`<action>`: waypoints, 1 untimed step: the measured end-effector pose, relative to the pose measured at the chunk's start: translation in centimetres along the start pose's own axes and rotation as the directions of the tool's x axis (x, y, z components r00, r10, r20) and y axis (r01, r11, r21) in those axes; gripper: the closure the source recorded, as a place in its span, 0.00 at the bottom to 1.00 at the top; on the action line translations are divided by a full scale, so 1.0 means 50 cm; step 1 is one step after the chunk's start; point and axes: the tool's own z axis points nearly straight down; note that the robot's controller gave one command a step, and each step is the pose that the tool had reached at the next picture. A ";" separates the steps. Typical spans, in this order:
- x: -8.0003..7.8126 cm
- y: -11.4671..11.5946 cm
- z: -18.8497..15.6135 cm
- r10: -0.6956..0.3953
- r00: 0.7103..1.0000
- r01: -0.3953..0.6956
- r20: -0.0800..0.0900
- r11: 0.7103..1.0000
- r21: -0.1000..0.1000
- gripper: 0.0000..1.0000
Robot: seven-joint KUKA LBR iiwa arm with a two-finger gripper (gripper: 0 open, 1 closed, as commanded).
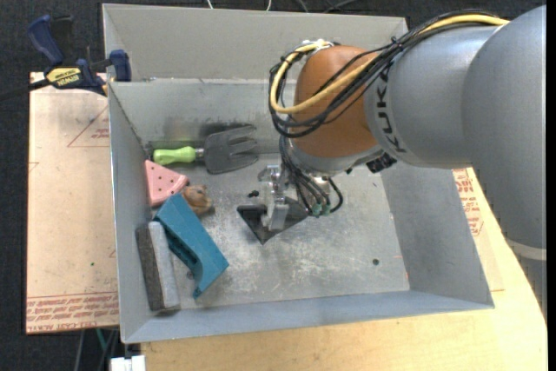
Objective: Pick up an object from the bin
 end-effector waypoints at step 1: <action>0.002 0.015 -0.106 0.008 1.000 -0.008 0.000 1.000 -0.001 1.00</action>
Offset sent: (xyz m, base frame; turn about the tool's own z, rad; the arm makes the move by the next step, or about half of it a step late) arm -0.0333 -0.0194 0.1459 0.0724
